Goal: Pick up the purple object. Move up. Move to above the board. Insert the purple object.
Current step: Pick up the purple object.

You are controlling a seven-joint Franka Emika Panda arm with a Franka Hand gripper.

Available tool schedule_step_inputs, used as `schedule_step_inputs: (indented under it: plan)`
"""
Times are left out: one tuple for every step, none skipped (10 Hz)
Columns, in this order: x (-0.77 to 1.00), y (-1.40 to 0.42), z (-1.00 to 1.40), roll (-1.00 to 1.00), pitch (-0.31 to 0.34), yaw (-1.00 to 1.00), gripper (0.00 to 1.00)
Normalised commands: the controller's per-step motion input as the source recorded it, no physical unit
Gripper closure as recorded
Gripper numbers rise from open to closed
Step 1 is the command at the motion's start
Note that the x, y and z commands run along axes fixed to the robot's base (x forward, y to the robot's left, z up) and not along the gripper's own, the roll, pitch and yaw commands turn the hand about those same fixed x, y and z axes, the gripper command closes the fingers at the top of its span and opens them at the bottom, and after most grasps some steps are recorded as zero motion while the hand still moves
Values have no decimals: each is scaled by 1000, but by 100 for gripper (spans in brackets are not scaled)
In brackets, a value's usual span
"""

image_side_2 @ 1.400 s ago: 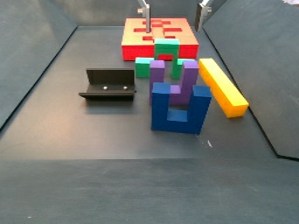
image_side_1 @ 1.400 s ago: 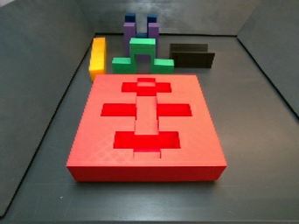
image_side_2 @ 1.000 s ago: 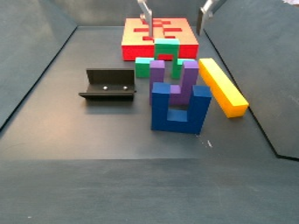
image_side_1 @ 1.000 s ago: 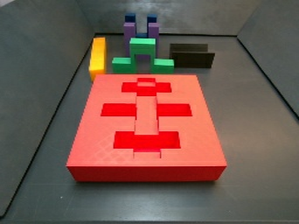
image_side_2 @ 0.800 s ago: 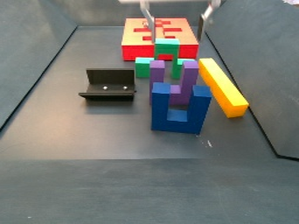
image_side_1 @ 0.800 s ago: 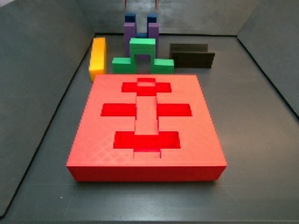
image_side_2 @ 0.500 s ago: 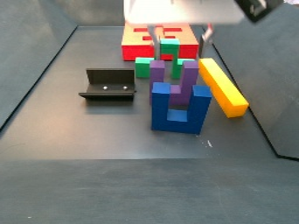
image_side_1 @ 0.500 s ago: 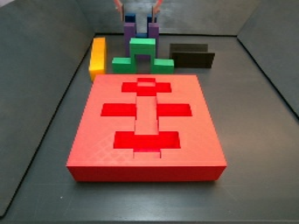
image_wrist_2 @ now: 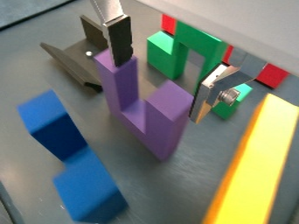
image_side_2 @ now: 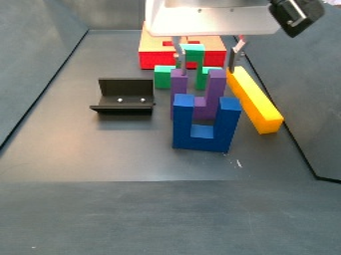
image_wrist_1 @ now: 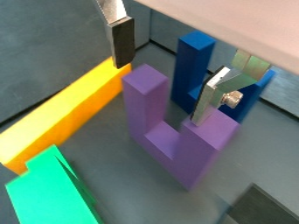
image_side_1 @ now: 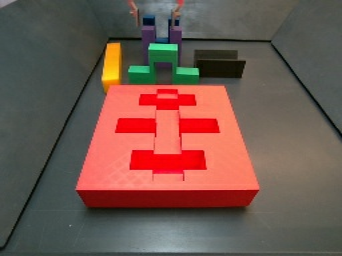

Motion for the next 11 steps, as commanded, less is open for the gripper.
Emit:
schedule_step_inputs:
  plan:
    - [-269, 0, -183, 33, -83, 0, 0]
    - [-223, 0, -180, 0, -79, 0, 0]
    - [-77, 0, -597, 27, -159, 0, 0]
    - [0, 0, -720, 6, -223, 0, 0]
    - [94, 0, -437, 0, -100, 0, 0]
    - [0, 0, -243, -3, -109, 0, 0]
    - [0, 0, -9, -1, -14, 0, 0]
    - [0, 0, 0, 0, 0, 0, 100]
    - [0, 0, 0, 7, 0, 0, 100]
    - [0, 3, 0, 16, 0, 0, 100]
    - [0, 0, 0, 0, 0, 0, 100]
